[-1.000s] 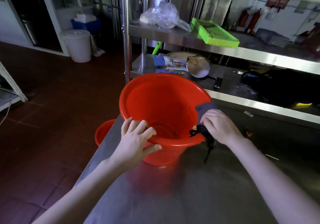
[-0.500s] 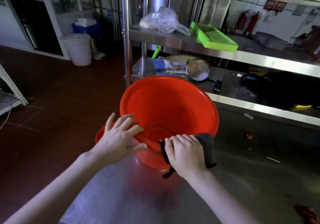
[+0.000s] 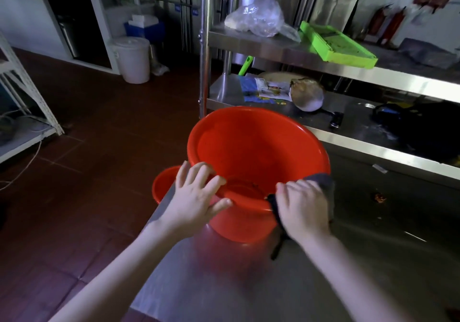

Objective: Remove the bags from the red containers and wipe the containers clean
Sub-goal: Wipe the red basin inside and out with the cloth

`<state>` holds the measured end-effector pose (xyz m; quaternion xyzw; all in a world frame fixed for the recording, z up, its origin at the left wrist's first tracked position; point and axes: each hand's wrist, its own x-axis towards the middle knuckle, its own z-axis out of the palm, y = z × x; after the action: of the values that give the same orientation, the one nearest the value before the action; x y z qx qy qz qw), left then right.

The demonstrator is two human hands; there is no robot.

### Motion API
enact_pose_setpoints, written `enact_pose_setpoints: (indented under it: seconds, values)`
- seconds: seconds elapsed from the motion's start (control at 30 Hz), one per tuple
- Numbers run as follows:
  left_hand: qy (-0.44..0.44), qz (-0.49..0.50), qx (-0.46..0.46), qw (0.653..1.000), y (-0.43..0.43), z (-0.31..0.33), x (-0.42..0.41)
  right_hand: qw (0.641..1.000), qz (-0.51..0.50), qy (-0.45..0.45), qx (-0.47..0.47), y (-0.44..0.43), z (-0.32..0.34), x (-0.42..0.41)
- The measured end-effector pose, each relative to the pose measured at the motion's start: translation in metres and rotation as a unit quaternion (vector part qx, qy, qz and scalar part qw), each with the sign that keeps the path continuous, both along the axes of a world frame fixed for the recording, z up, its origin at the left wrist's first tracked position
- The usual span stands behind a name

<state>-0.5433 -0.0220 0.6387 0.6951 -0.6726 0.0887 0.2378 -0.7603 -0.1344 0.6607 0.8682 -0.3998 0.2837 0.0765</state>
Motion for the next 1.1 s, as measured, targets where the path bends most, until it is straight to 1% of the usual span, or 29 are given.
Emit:
enact_pose_setpoints:
  seconds: [0.07, 0.13, 0.27, 0.3, 0.37, 0.4, 0.47, 0.57, 0.63, 0.7, 0.73, 0.77, 0.8, 0.83, 0.87, 0.9, 0.97, 1.0, 1.03, 1.1]
  values:
    - [-0.001, -0.004, 0.003, 1.000, -0.003, -0.002, -0.021, 1.000, -0.025, 0.009, -0.018, 0.039, -0.007, 0.030]
    - [0.005, -0.014, -0.002, 1.000, -0.004, -0.004, -0.027, 1.000, -0.012, 0.007, -0.021, 0.047, -0.006, 0.042]
    - [0.053, -0.034, 0.005, 0.998, -0.005, -0.004, -0.020, 0.995, 0.085, 0.031, -0.034, 0.003, 0.006, -0.001]
    - [0.067, -0.041, 0.009, 0.997, -0.006, -0.004, -0.021, 0.993, 0.105, 0.044, -0.022, -0.014, 0.011, -0.017]
    - [0.078, -0.057, 0.009, 0.995, -0.006, -0.006, -0.022, 0.989, 0.122, 0.070, 0.045, -0.049, 0.021, -0.046]
    - [0.074, -0.066, 0.004, 0.995, -0.005, -0.007, -0.020, 0.986, 0.117, 0.082, 0.081, -0.062, 0.025, -0.056]
    - [0.055, -0.069, -0.007, 0.996, -0.008, -0.006, -0.016, 0.988, 0.083, 0.085, 0.099, -0.075, 0.024, -0.066]
    - [0.027, -0.040, -0.010, 0.999, -0.014, -0.002, -0.022, 0.997, 0.015, 0.045, 0.056, -0.045, 0.013, -0.047]
    - [0.030, -0.026, 0.000, 0.999, -0.016, 0.002, -0.033, 0.999, -0.014, 0.030, 0.001, -0.009, 0.004, -0.015]
    - [0.027, -0.034, 0.025, 0.999, -0.014, 0.008, -0.033, 0.999, -0.038, 0.014, -0.022, 0.025, 0.002, 0.019]
    - [0.046, -0.047, 0.039, 0.997, -0.013, 0.014, -0.026, 0.998, -0.049, 0.006, -0.026, 0.037, 0.003, 0.031]
    - [0.096, -0.057, 0.049, 0.993, -0.014, 0.020, -0.015, 0.998, -0.056, 0.004, -0.025, 0.046, 0.004, 0.039]
    - [0.180, -0.055, 0.056, 0.981, -0.015, 0.027, -0.002, 0.998, -0.058, 0.006, -0.023, 0.052, 0.006, 0.043]
    - [0.278, -0.037, 0.060, 0.958, -0.017, 0.036, 0.011, 0.998, -0.054, 0.010, -0.019, 0.059, 0.006, 0.044]
    - [0.349, -0.006, 0.059, 0.935, -0.020, 0.042, 0.022, 0.999, -0.046, 0.016, -0.012, 0.067, 0.006, 0.043]
    - [0.374, 0.035, 0.061, 0.925, -0.025, 0.046, 0.029, 0.999, -0.033, 0.026, -0.002, 0.076, 0.005, 0.040]
    - [0.339, 0.103, 0.083, 0.932, -0.031, 0.042, 0.026, 0.998, 0.009, 0.063, 0.019, 0.094, 0.001, 0.034]
    - [0.321, 0.121, 0.077, 0.936, -0.033, 0.035, 0.021, 0.995, 0.031, 0.087, 0.029, 0.103, -0.001, 0.030]
    - [0.309, 0.134, 0.050, 0.940, -0.033, 0.027, 0.017, 0.992, 0.053, 0.109, 0.042, 0.110, -0.003, 0.026]
    - [0.301, 0.132, -0.039, 0.943, -0.028, 0.013, 0.014, 0.985, 0.086, 0.138, 0.054, 0.116, -0.006, 0.022]
